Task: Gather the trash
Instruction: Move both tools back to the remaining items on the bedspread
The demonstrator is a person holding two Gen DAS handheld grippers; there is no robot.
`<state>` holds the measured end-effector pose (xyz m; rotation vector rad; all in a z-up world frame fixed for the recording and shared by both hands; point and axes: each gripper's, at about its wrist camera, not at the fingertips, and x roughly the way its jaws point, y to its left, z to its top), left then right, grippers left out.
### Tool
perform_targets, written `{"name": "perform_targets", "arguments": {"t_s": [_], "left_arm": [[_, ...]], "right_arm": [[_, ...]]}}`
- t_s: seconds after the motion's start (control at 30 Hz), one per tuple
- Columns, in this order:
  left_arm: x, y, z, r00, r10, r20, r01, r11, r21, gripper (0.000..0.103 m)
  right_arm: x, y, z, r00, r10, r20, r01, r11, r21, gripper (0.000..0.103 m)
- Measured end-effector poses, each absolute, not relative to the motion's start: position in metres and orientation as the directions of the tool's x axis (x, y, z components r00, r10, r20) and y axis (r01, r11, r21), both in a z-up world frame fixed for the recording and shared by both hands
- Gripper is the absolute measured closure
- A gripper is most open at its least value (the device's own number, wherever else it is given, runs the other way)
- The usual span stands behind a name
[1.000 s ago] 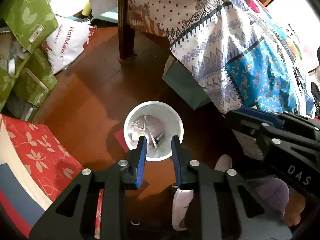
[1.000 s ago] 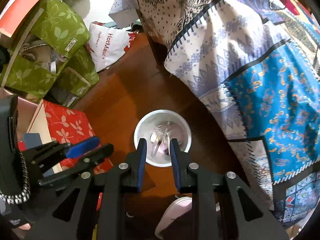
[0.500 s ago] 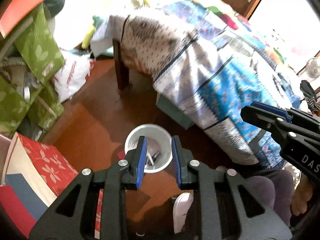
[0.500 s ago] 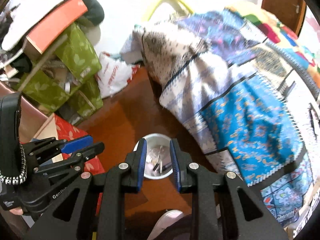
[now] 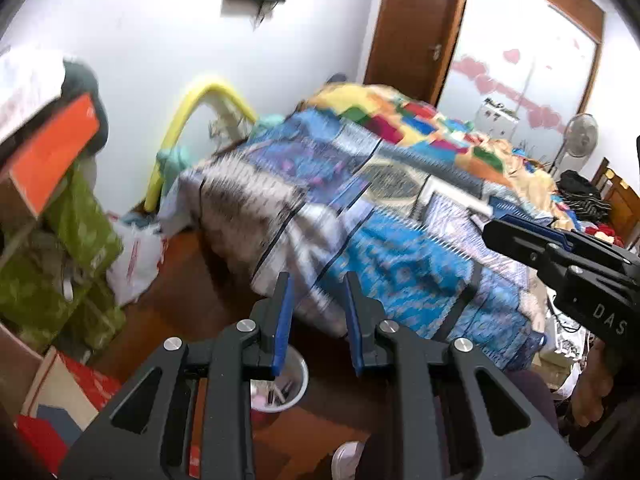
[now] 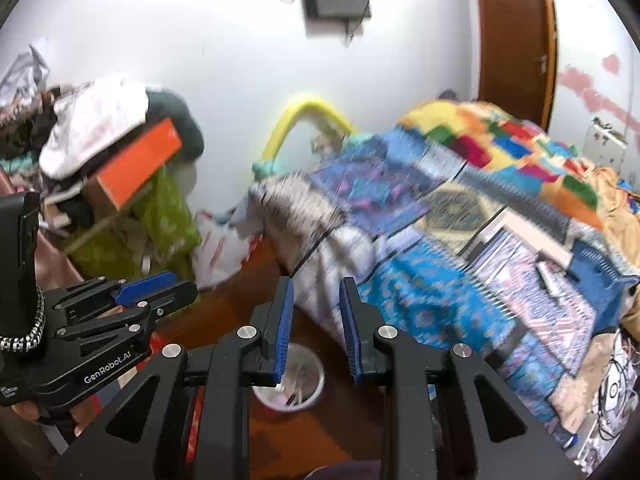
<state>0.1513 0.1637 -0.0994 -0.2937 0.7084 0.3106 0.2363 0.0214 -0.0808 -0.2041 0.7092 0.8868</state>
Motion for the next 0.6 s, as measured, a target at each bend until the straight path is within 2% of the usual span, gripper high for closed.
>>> {"name": "perform_targets", "arguments": {"t_s": [0.1, 0.17, 0.23, 0.27, 0.3, 0.33, 0.4, 0.6], "left_arm": [[0.154, 0.147, -0.082, 0.747, 0.171, -0.643, -0.347, 0.925, -0.157, 0.078], [0.157, 0.134, -0.071, 0.764, 0.169, -0.623, -0.33, 0.932, -0.152, 0.07], [0.163, 0.122, -0.061, 0.778, 0.169, -0.606, -0.319, 0.936, -0.148, 0.054], [0.164, 0.117, -0.057, 0.784, 0.169, -0.598, -0.316, 0.937, -0.149, 0.043], [0.166, 0.112, -0.054, 0.791, 0.168, -0.588, -0.312, 0.938, -0.153, 0.036], [0.169, 0.106, -0.05, 0.8, 0.166, -0.576, -0.307, 0.939, -0.156, 0.035], [0.177, 0.096, -0.045, 0.806, 0.162, -0.569, -0.296, 0.943, -0.152, 0.032], [0.21, 0.069, -0.042, 0.805, 0.116, -0.582, -0.249, 0.956, -0.154, 0.031]], "right_arm": [[0.237, -0.003, -0.061, 0.487, 0.647, -0.587, -0.75, 0.654, 0.099, 0.081], [0.239, -0.021, -0.049, 0.529, 0.647, -0.55, -0.734, 0.673, 0.085, 0.08], [0.241, -0.037, -0.041, 0.565, 0.639, -0.522, -0.716, 0.695, 0.075, 0.066], [0.244, -0.046, -0.037, 0.584, 0.633, -0.507, -0.703, 0.707, 0.073, 0.05], [0.245, -0.051, -0.036, 0.599, 0.629, -0.495, -0.693, 0.717, 0.074, 0.037], [0.247, -0.06, -0.033, 0.619, 0.623, -0.478, -0.678, 0.731, 0.075, 0.034], [0.253, -0.079, -0.029, 0.655, 0.607, -0.451, -0.649, 0.757, 0.077, 0.033], [0.273, -0.122, -0.028, 0.708, 0.548, -0.445, -0.576, 0.813, 0.085, 0.032]]}}
